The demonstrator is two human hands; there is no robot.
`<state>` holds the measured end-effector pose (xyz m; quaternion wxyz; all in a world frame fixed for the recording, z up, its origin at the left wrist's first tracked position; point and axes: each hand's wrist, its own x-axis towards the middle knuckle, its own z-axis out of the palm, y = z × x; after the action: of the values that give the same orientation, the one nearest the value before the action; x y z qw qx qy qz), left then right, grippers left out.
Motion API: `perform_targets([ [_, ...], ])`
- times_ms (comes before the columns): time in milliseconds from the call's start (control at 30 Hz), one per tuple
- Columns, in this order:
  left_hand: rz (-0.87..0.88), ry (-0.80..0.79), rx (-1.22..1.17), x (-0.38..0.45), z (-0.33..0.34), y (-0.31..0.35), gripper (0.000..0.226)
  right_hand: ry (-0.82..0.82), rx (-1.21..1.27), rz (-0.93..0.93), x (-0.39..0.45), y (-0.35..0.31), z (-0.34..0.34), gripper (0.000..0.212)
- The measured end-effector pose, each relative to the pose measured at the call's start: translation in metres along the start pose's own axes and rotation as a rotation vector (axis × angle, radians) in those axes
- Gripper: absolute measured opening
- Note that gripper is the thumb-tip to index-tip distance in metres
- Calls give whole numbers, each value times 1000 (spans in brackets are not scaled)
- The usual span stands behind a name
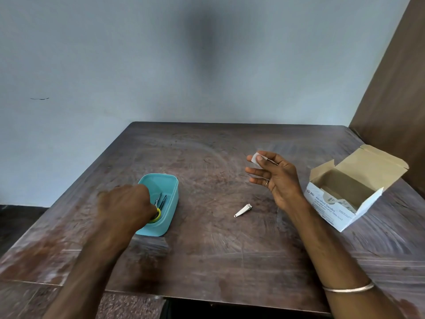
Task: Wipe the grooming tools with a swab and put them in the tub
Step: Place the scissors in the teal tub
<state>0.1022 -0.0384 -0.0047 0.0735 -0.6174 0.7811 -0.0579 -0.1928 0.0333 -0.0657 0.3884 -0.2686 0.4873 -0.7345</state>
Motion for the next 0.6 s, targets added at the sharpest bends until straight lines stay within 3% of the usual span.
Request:
perform_targets([
  [433, 46, -48, 192, 3, -1, 4, 36, 11, -26, -7, 0, -1, -1, 17],
  [600, 5, 233, 78, -6, -14, 9, 22, 38, -56, -3, 0, 0, -2, 25],
])
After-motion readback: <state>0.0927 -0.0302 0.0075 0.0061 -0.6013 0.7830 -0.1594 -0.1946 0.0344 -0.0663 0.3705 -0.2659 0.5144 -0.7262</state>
